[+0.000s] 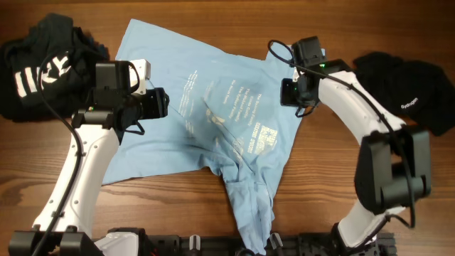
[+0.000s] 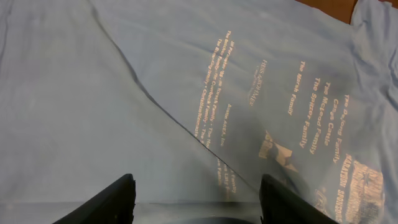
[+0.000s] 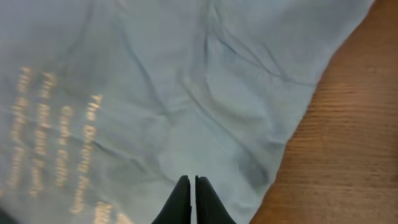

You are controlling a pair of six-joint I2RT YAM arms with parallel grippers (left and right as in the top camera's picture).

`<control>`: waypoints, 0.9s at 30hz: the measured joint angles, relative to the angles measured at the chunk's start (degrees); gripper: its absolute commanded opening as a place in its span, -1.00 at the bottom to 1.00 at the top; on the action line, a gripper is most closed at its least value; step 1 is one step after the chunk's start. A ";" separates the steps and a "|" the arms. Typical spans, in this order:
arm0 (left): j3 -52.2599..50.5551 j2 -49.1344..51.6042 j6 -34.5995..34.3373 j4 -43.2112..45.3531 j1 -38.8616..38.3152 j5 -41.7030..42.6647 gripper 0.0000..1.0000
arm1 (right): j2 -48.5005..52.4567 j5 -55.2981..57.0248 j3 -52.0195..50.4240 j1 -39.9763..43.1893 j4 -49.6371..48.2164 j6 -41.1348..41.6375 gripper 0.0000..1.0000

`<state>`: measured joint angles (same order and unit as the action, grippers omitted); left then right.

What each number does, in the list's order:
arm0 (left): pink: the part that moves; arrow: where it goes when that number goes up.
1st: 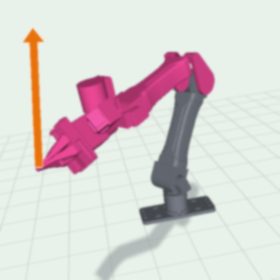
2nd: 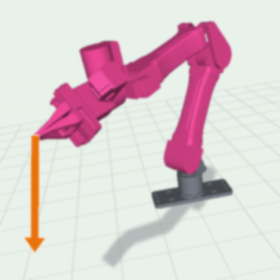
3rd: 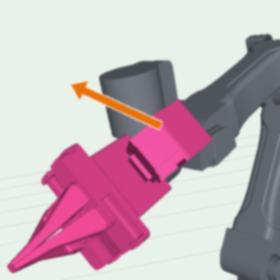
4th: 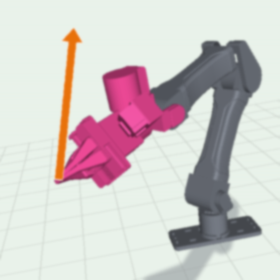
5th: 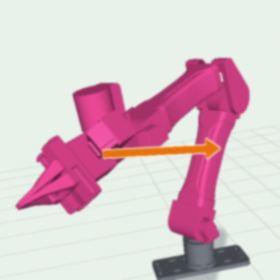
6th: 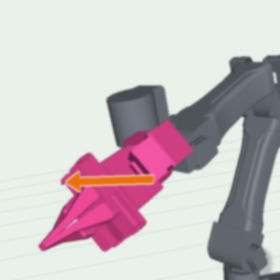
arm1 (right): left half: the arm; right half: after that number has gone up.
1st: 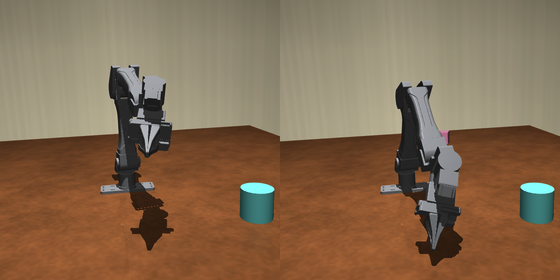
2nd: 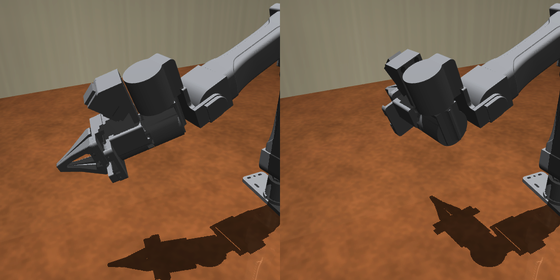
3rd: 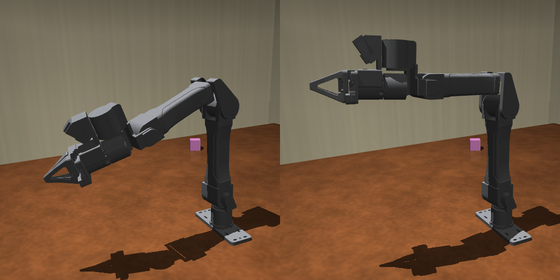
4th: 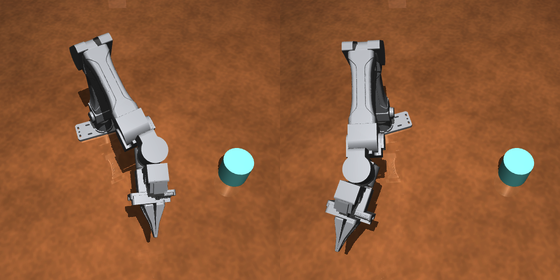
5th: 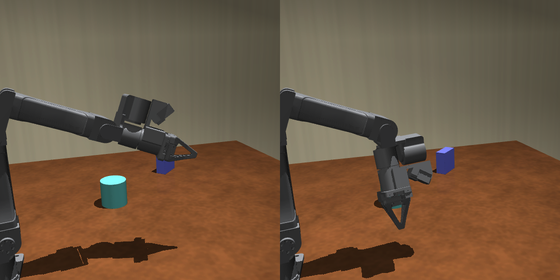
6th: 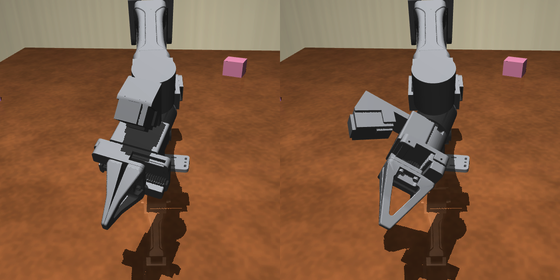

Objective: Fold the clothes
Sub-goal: 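Drag the right gripper toward the shirt's far-right shoulder to unfold it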

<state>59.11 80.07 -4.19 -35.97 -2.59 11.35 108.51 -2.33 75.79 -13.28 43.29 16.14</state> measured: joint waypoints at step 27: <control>0.00 0.17 -0.20 0.02 0.00 0.00 0.33 | 10.97 -6.10 2.43 2.27 -12.11 -4.50 -0.92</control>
<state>59.11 80.25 -4.38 -35.94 -2.59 11.35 119.48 -8.43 78.22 -11.00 31.18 11.64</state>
